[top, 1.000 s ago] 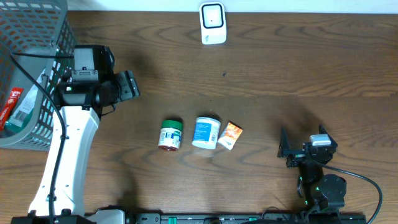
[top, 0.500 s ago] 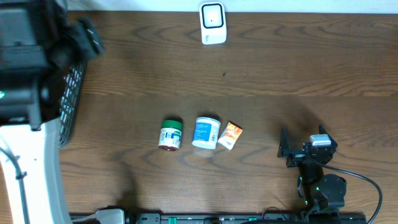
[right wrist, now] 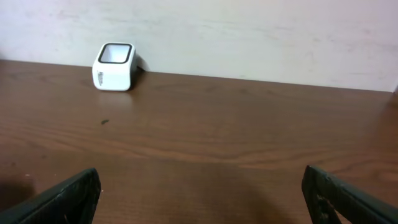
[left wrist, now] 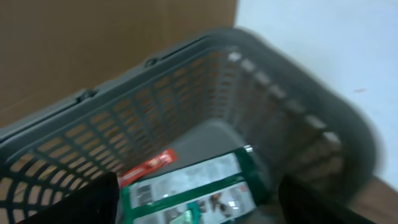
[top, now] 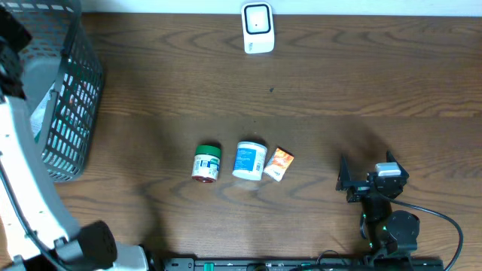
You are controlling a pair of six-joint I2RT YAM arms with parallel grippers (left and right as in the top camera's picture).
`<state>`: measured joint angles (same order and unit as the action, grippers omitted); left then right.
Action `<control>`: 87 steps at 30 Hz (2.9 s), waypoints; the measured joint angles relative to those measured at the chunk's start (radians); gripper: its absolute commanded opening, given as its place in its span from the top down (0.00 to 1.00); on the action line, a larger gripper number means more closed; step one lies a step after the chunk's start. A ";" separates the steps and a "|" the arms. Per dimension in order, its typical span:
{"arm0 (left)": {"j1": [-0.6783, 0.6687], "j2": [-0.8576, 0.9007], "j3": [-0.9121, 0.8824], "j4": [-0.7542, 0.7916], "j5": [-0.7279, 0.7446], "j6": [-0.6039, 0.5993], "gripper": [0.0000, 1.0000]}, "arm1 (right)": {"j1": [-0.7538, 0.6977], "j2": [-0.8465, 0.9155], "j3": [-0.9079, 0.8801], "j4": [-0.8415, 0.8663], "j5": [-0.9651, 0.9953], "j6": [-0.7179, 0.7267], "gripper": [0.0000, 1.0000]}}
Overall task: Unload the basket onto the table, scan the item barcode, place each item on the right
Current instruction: 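Raise the left gripper and move it back over the basket, then reach down into the basket toward the green packet with left gripper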
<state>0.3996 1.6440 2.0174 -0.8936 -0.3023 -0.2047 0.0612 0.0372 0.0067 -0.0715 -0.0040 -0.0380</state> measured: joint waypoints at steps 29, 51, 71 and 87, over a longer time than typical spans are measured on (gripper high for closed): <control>0.156 0.229 0.000 0.005 0.083 -0.002 0.21 | 0.000 0.000 0.000 0.000 0.000 0.000 0.01; 0.170 0.384 -0.034 -0.023 0.087 0.018 0.20 | 0.000 0.000 0.000 0.000 0.000 0.000 0.01; 0.277 0.456 -0.182 -0.048 0.253 0.029 0.20 | 0.000 0.000 0.000 0.000 0.000 0.000 0.01; 0.277 0.347 -0.193 -0.241 0.462 0.105 0.20 | 0.000 0.000 0.000 0.000 0.000 0.000 0.01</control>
<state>0.6769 1.9907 1.8240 -1.1347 0.1596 -0.1001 0.0612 0.0372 0.0067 -0.0715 -0.0040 -0.0380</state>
